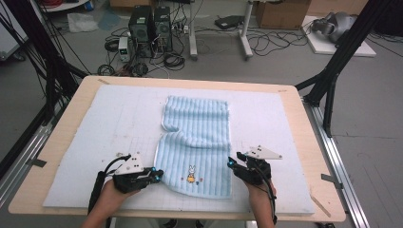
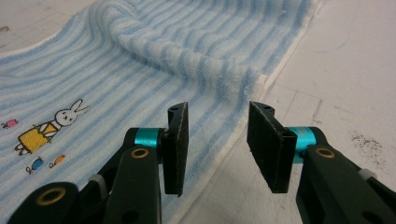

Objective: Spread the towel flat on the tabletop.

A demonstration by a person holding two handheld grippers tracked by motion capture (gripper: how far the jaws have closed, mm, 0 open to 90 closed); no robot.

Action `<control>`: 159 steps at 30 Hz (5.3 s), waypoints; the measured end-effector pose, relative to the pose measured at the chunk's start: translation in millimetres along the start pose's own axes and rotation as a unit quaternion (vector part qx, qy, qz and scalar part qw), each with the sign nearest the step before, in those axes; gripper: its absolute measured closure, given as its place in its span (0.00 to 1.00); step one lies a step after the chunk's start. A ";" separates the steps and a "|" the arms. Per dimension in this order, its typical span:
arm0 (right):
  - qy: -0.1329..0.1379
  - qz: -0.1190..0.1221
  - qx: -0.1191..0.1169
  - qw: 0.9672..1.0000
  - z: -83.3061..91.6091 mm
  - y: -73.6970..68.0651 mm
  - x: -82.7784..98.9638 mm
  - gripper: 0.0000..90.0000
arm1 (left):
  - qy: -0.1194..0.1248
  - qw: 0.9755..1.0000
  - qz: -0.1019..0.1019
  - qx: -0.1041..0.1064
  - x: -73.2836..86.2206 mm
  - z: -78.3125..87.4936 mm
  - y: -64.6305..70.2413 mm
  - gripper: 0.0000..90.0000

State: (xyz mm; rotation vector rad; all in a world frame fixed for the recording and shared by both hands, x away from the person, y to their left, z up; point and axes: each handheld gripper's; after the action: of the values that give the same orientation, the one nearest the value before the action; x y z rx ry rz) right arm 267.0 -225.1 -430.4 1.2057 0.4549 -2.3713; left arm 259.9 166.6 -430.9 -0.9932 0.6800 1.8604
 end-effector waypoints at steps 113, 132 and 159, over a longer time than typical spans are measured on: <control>-0.067 0.015 0.059 0.996 -31.5 -15.0 1.5 0.91 | -0.034 0.967 0.157 -0.199 -9.0 -45.1 -58.4 0.96; -0.027 0.010 0.030 0.999 17.9 -27.7 24.7 0.70 | 0.036 0.979 0.165 -0.114 17.5 4.9 2.4 0.47; -0.073 0.026 0.005 0.997 24.5 -41.6 44.2 0.97 | -0.044 0.987 0.116 -0.104 26.4 -1.9 46.0 0.98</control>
State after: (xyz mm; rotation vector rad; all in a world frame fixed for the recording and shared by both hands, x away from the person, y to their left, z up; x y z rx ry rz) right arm 205.7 -211.7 -448.9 1.0276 0.3611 -2.3981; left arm 212.2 156.3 -451.7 -0.9889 0.5765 2.2016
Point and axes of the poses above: each handheld gripper's, and its own axes: z roughly backward along the jaws, x roughly out of its underside, y roughly to its right, and after that the axes turned 2 degrees about -y, right-handed
